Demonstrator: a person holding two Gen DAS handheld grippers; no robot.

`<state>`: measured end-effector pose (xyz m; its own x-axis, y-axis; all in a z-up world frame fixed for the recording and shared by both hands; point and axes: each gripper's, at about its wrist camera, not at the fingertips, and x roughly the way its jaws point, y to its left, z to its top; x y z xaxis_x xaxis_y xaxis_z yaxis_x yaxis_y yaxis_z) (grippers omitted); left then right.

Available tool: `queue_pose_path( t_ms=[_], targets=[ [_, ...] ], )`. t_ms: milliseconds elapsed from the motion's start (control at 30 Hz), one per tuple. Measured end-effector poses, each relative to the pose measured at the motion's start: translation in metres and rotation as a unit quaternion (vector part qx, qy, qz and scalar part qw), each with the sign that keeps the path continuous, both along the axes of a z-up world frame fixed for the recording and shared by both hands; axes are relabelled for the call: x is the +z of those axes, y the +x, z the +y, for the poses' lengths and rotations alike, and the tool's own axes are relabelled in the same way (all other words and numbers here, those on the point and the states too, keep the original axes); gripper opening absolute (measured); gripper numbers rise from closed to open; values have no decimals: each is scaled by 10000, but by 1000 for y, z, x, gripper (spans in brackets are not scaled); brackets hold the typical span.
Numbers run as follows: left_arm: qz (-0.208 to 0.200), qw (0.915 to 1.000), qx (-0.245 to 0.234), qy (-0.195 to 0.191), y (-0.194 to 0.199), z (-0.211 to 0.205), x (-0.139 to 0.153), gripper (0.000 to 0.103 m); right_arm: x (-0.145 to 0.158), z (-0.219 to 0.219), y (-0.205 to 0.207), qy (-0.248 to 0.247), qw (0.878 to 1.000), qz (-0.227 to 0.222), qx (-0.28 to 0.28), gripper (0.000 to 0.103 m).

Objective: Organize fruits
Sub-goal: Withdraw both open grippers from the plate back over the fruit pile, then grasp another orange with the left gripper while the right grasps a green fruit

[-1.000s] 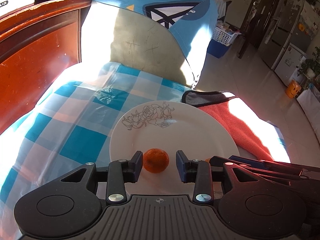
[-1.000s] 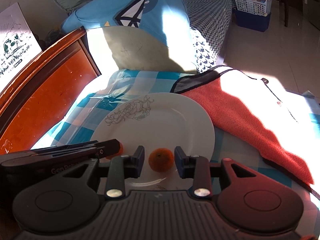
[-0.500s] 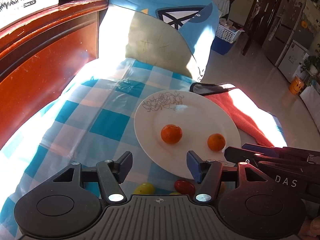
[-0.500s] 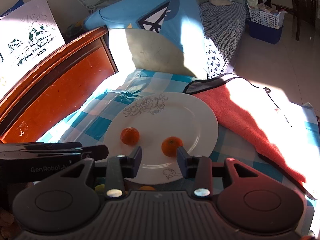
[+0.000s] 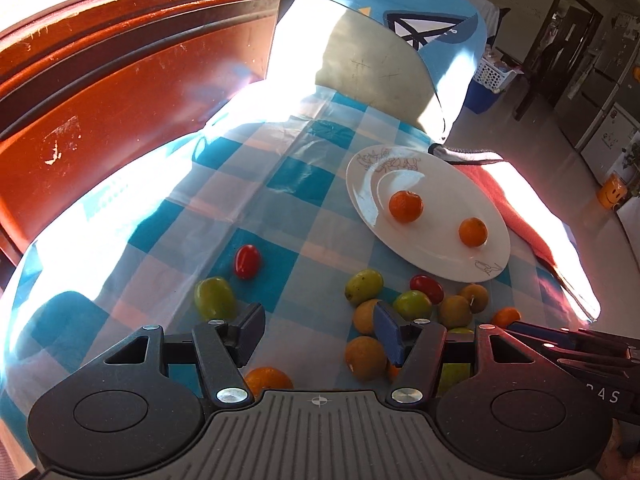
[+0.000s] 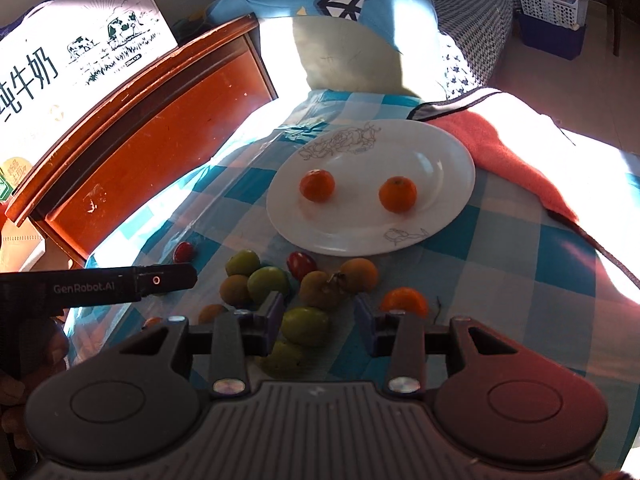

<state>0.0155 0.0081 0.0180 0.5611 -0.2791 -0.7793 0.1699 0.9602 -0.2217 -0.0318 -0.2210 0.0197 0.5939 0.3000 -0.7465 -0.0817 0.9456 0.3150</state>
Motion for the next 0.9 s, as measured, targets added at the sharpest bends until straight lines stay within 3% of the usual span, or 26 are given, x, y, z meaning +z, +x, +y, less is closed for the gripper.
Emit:
queue_pose_path(
  t_ms=[533, 900],
  targets=[
    [378, 9985, 107, 379, -27, 14, -24, 59, -18, 26, -19, -137, 9991, 326, 249, 46],
    [337, 9962, -5, 807, -29, 3, -28, 60, -21, 39, -13, -267, 9988, 318, 276, 48]
  ],
)
